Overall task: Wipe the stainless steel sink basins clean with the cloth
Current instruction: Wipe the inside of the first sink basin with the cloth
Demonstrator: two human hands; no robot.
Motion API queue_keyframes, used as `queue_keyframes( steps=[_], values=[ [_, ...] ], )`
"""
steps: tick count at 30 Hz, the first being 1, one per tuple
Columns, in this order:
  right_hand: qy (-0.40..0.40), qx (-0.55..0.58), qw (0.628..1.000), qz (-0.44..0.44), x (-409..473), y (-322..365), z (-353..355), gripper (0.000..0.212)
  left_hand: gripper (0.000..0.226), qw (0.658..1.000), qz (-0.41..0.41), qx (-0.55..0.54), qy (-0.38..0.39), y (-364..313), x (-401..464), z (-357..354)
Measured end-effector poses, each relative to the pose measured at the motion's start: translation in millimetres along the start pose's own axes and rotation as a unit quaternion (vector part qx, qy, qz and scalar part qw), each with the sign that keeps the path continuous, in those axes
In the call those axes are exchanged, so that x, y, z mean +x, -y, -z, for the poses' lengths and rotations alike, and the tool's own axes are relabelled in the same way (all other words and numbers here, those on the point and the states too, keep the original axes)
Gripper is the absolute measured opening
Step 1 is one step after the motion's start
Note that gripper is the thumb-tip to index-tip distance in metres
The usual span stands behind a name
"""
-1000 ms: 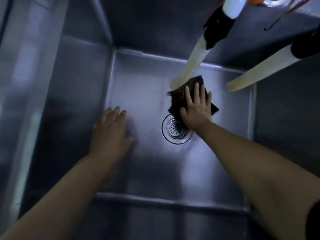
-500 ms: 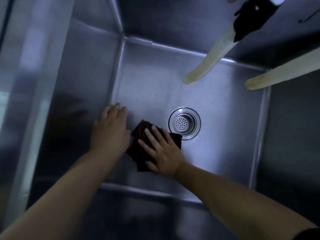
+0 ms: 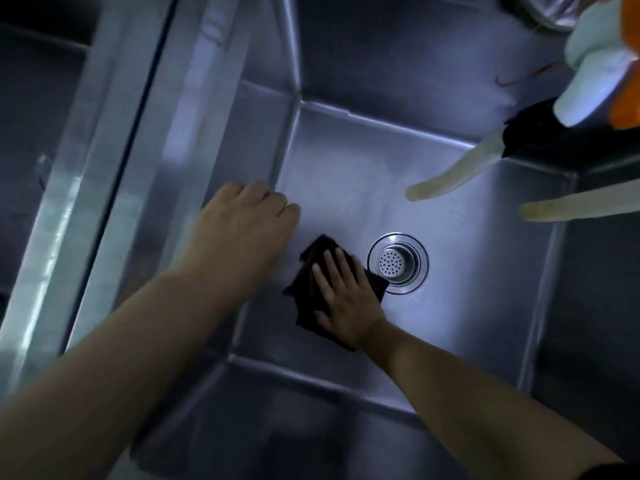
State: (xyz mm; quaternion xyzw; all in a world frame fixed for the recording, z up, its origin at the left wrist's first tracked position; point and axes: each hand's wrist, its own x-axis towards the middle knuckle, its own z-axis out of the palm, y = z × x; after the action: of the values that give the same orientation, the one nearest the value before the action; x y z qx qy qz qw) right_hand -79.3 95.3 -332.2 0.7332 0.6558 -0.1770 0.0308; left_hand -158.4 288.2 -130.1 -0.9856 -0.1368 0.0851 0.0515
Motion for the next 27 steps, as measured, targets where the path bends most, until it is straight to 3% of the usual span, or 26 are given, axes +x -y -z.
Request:
queue_keyframes(
  steps=[4,8,12,18,20,27],
  values=[
    [-0.034,-0.015,0.996,-0.077,69,-36,24,0.081,0.013,0.999,-0.03,0.02,-0.038,33,11,2],
    [-0.059,-0.035,0.992,-0.106,96,-93,39,0.078,0.019,0.998,-0.031,-0.007,-0.051,44,14,-4],
    [-0.105,-0.019,0.973,-0.207,104,-143,49,0.079,0.018,0.997,-0.026,-0.041,-0.065,45,11,-7],
    [-0.093,0.015,0.934,-0.343,144,-118,64,0.081,0.02,0.997,-0.036,-0.033,-0.052,47,12,-8],
    [-0.084,0.017,0.946,-0.312,159,-100,65,0.08,0.02,0.997,-0.035,-0.027,-0.057,47,12,-9],
    [-0.046,-0.007,0.997,-0.068,145,-29,45,0.078,0.025,0.996,-0.037,-0.016,-0.075,43,13,-6]
  ],
)
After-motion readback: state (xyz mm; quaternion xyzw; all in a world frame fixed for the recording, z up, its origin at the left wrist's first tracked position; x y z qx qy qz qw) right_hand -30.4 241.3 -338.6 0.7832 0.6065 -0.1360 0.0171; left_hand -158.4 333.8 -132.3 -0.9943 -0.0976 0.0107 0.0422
